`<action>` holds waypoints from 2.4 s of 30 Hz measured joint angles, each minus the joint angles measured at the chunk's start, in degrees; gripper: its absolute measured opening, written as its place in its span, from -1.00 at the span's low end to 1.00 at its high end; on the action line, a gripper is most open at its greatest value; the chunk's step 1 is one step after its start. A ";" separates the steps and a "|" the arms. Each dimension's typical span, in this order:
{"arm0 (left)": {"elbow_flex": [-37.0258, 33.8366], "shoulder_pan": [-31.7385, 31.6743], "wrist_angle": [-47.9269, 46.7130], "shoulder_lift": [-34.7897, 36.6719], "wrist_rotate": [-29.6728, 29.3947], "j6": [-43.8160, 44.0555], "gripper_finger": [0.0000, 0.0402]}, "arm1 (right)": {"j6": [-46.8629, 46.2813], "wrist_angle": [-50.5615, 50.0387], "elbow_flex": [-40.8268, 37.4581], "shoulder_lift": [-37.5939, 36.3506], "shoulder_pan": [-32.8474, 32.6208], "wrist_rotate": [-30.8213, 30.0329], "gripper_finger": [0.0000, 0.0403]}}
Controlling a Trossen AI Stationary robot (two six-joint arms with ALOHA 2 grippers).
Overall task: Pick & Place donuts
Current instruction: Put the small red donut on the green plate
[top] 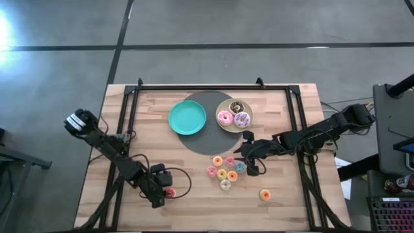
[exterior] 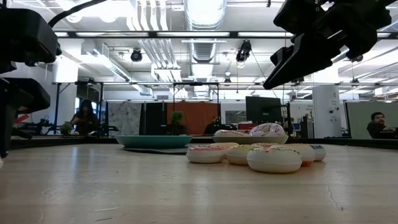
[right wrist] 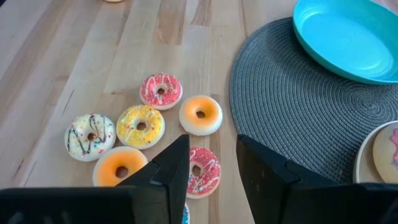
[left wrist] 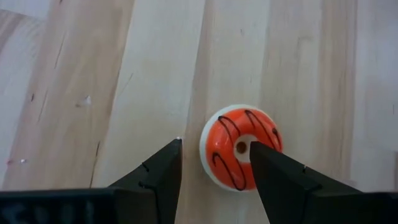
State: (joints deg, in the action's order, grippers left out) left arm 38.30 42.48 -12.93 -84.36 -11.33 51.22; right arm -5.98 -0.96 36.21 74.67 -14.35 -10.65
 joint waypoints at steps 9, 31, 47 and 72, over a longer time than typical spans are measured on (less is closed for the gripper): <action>-0.04 -0.04 1.37 -1.19 1.19 -0.12 -0.19 | 0.22 -0.01 0.00 0.00 0.00 0.02 -0.39; -0.03 -0.15 0.46 -1.05 0.96 -1.79 -0.70 | 0.17 -0.01 0.00 0.00 0.00 0.00 -0.39; 1.05 -8.03 -10.04 4.39 -5.22 -11.84 -0.71 | 0.17 -0.04 0.00 0.00 0.00 0.02 -0.39; 3.09 -68.60 -0.76 10.10 -5.31 -57.14 -0.71 | 1.52 -0.16 0.02 -0.02 0.04 -1.46 -0.39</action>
State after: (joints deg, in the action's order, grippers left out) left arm 41.39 -26.12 -13.69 -74.27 -16.63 -5.92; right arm -4.45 -1.13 36.23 74.65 -14.31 -12.12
